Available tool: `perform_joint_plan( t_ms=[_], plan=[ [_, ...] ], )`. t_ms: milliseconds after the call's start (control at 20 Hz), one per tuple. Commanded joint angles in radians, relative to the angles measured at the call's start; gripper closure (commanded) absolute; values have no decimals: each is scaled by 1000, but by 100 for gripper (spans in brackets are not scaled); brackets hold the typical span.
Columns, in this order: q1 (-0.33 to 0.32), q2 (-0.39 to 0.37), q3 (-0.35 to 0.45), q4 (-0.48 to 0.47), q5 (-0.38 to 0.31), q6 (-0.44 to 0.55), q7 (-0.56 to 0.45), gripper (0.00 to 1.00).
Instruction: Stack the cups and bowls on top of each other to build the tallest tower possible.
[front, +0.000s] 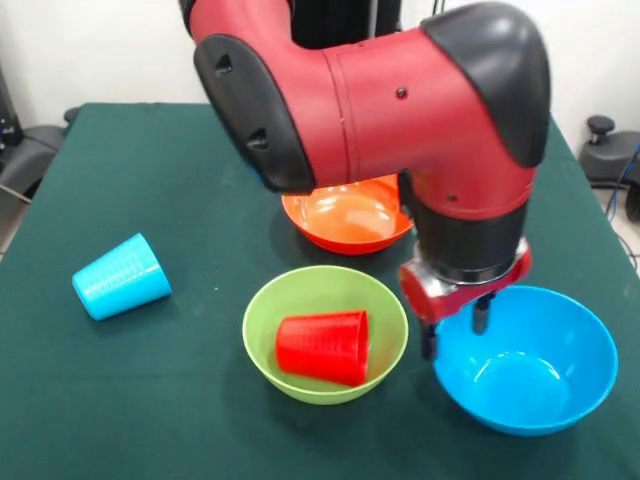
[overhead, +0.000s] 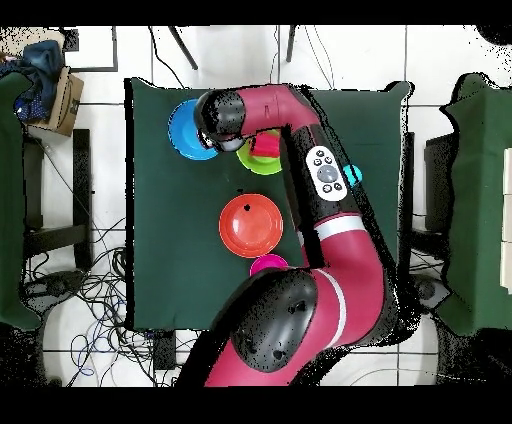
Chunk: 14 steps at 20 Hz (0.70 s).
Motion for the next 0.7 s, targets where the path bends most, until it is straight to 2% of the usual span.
perform_joint_plan(
  t_ms=[50, 400, 700],
  plan=[
    [26, 14, -101, -74, -93, -41, -51, 0],
    [19, 36, -114, -62, -105, -101, -55, 0],
    [9, 46, -106, -67, -82, -96, -77, 0]
  ],
)
